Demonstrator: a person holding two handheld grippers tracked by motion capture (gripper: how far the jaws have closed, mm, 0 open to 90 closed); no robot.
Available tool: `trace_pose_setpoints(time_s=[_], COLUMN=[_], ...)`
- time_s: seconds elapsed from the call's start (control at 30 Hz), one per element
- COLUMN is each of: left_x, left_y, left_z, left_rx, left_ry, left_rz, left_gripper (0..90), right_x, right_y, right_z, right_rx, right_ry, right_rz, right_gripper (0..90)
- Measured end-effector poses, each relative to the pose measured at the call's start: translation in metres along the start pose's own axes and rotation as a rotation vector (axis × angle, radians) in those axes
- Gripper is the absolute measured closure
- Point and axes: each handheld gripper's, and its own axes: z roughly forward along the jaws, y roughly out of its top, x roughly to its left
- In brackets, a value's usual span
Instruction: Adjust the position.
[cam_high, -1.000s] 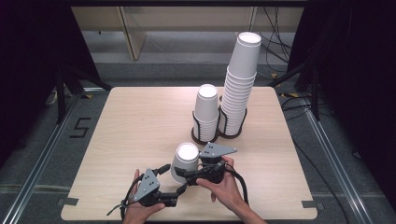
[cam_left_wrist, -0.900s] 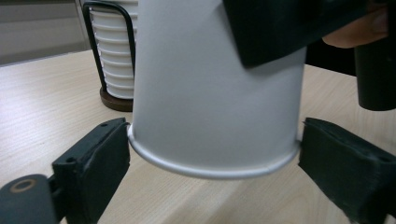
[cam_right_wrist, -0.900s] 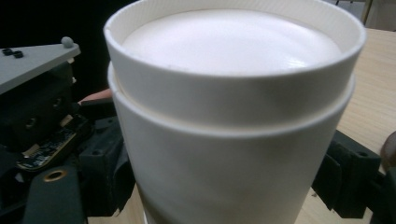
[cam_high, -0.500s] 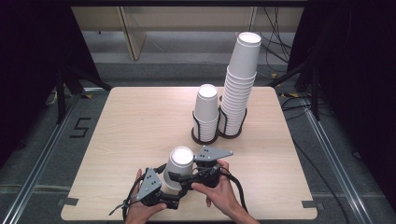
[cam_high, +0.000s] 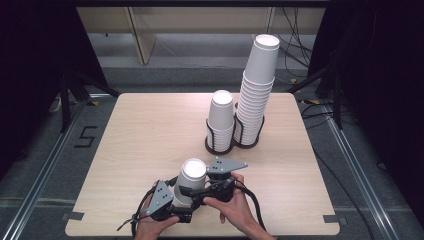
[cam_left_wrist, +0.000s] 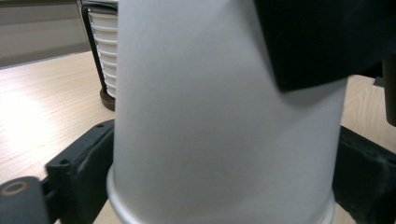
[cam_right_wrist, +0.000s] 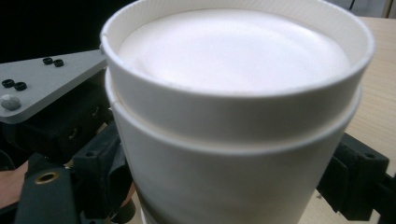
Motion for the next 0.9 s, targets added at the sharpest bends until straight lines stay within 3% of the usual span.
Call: trace_pose_setpoints(time_s=[0.13, 0.17, 0.43, 0.5, 0.53, 0.57, 0.6, 0.63, 0.77, 0.9], left_x=[0.001, 0.001, 0.006, 0.007, 0.007, 0.007, 0.005, 0.005, 0.002, 0.001], left_y=[0.001, 0.002, 0.002, 0.002, 0.002, 0.002, 0.002, 0.001, 0.001, 0.001], left_z=[-0.001, -0.001, -0.005, -0.005, -0.006, -0.006, -0.006, -0.006, -0.005, -0.004], left_rx=[0.006, 0.018, 0.061, 0.075, 0.11, 0.11, 0.138, 0.148, 0.176, 0.166], left_ry=[-0.011, -0.017, -0.051, -0.066, -0.073, -0.073, -0.095, -0.103, -0.126, -0.148], left_rz=[0.026, 0.044, 0.111, 0.123, 0.151, 0.151, 0.175, 0.193, 0.232, 0.237], left_gripper=[8.6, 9.1, 10.8, 11.1, 11.2, 11.2, 11.2, 11.3, 11.4, 11.4], right_x=[0.002, 0.003, 0.001, -0.001, -0.001, -0.002, -0.002, -0.004, -0.007, -0.008], right_y=[0.002, 0.005, 0.019, 0.022, 0.023, 0.024, 0.024, 0.025, 0.026, 0.024], right_z=[0.0, -0.003, -0.023, -0.029, -0.032, -0.034, -0.036, -0.037, -0.041, -0.04], right_rx=[0.02, 0.027, 0.089, 0.107, 0.122, 0.129, 0.148, 0.154, 0.182, 0.232], right_ry=[-0.001, -0.009, -0.011, 0.011, 0.008, 0.019, 0.025, 0.045, 0.051, 0.073], right_rz=[-0.042, -0.084, -0.12, -0.146, -0.143, -0.14, -0.131, -0.149, -0.168, -0.162], right_gripper=[14.9, 14.2, 15.5, 15.7, 15.7, 15.6, 15.5, 15.7, 15.8, 16.5])
